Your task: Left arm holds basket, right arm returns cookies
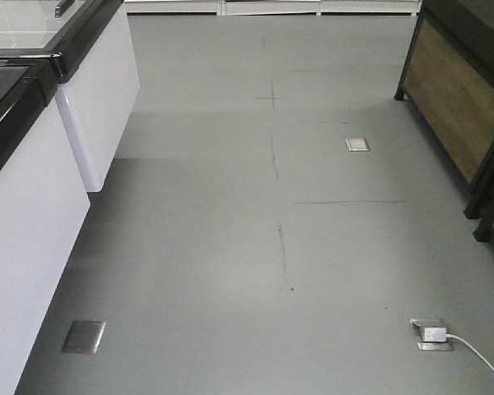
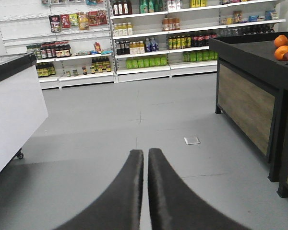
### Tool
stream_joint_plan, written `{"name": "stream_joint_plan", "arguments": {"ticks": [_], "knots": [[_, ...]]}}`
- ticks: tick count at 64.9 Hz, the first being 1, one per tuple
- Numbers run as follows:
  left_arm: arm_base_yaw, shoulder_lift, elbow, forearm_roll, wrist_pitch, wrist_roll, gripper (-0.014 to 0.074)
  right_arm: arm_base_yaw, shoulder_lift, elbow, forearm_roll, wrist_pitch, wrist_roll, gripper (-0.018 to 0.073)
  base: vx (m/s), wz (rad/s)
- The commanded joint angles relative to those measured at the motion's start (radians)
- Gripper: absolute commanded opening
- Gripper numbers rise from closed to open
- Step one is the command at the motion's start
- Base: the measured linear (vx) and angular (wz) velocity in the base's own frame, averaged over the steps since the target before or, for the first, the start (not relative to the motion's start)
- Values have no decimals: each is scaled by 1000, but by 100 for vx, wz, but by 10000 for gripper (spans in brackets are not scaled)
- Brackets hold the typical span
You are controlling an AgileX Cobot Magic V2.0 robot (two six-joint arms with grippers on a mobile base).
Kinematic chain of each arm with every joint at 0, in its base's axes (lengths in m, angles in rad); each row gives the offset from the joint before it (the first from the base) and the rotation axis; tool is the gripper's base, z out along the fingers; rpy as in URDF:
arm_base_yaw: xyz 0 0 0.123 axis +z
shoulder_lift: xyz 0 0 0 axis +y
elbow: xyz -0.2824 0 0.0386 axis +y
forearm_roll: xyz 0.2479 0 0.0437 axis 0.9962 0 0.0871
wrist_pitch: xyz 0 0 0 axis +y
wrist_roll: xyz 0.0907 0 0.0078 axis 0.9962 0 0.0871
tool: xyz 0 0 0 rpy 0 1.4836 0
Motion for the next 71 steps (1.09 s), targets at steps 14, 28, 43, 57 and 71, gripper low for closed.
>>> {"name": "stream_joint_plan", "arguments": {"ticks": [14, 28, 43, 57, 71], "knots": [[1, 96, -31, -5, 14, -1, 313, -6, -13, 18, -6, -69, -9, -6, 0, 0], [1, 103, -30, -5, 15, -1, 470, -6, -13, 18, -6, -69, -9, -6, 0, 0], [1, 103, -30, -5, 34, -1, 507, -6, -13, 18, -6, -69, -9, -6, 0, 0], [1, 103, -30, -5, 66, -1, 507, -6, -13, 18, -6, -69, -9, -6, 0, 0], [83, 103, -30, -14, 67, -47, 507, -6, -13, 18, -6, -69, -9, -6, 0, 0]]}}
